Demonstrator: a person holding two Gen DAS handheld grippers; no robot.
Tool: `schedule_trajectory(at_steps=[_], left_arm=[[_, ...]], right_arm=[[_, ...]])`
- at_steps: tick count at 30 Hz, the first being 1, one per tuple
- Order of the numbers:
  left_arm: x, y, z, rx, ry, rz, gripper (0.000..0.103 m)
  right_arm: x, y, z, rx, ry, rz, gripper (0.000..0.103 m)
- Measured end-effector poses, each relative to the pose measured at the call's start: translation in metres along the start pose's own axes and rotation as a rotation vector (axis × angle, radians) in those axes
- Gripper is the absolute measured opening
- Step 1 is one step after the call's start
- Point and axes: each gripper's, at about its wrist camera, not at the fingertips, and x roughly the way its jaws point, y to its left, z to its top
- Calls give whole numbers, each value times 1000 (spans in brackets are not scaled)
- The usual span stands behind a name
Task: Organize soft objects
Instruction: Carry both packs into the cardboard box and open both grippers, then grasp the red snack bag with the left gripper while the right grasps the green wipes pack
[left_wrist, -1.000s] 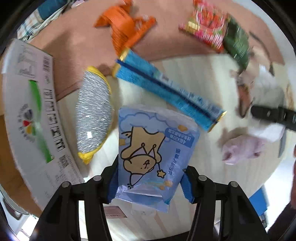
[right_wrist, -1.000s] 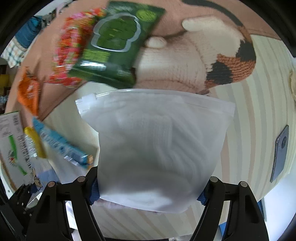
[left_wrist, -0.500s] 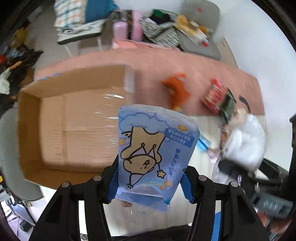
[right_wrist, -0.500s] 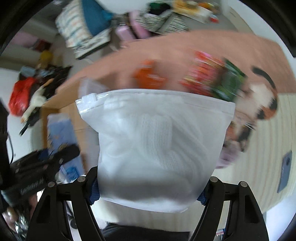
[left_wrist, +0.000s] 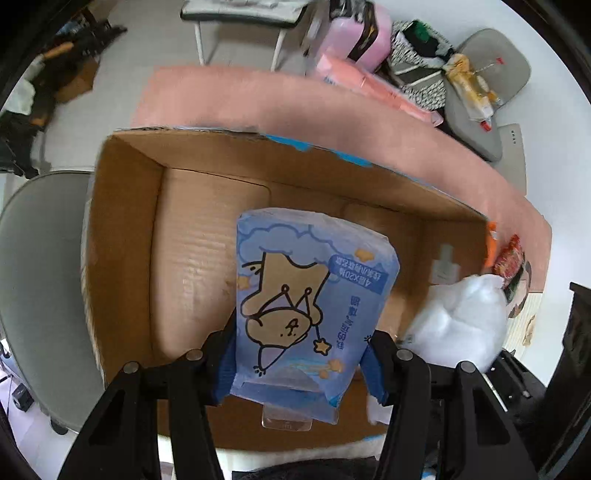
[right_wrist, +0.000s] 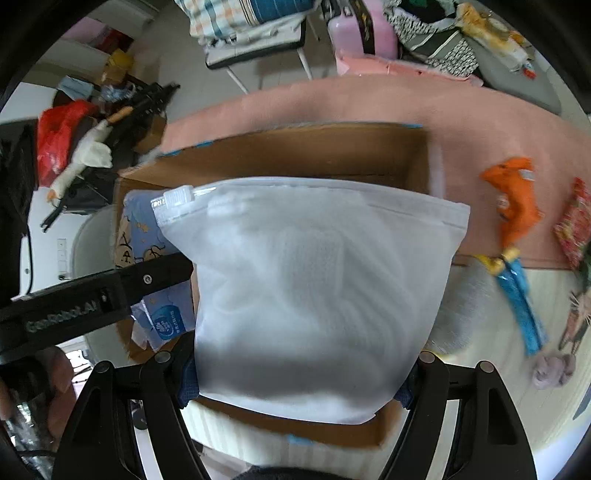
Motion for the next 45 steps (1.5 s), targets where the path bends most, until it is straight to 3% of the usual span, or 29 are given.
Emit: schedule_trajectory(at_steps=[4,12,15,19,20,24,28,36,45], left_arm=[[29,11,20,12,56,9,53],[61,10,36,30,122,-6,53],[66,8,37,33,151,-8,58],[57,4,38,50,102,31,89],[53,3,37,57,83,41,95],[29,3,23,70,4,81,98],[5,2,1,76,-50,85,98],[-33,-2,-50,93,-181,123,98],[-60,-13,-108,119,-312,168,99]], right_arm=[[49,4,38,8,39,-49,79],[107,3,67,7,74,-120,79],[116,14,73,-11,83,-143,82],[110,23,76,2,47,-146,103],[107,25,76,3,41,-143,103],[97,37,71,-19,18,-175,103],[66,19,31,-20,-18,-177,103],[6,34,-32,-26,-107,-204,103],[-43,32,-97,-20,-187,-174,103]])
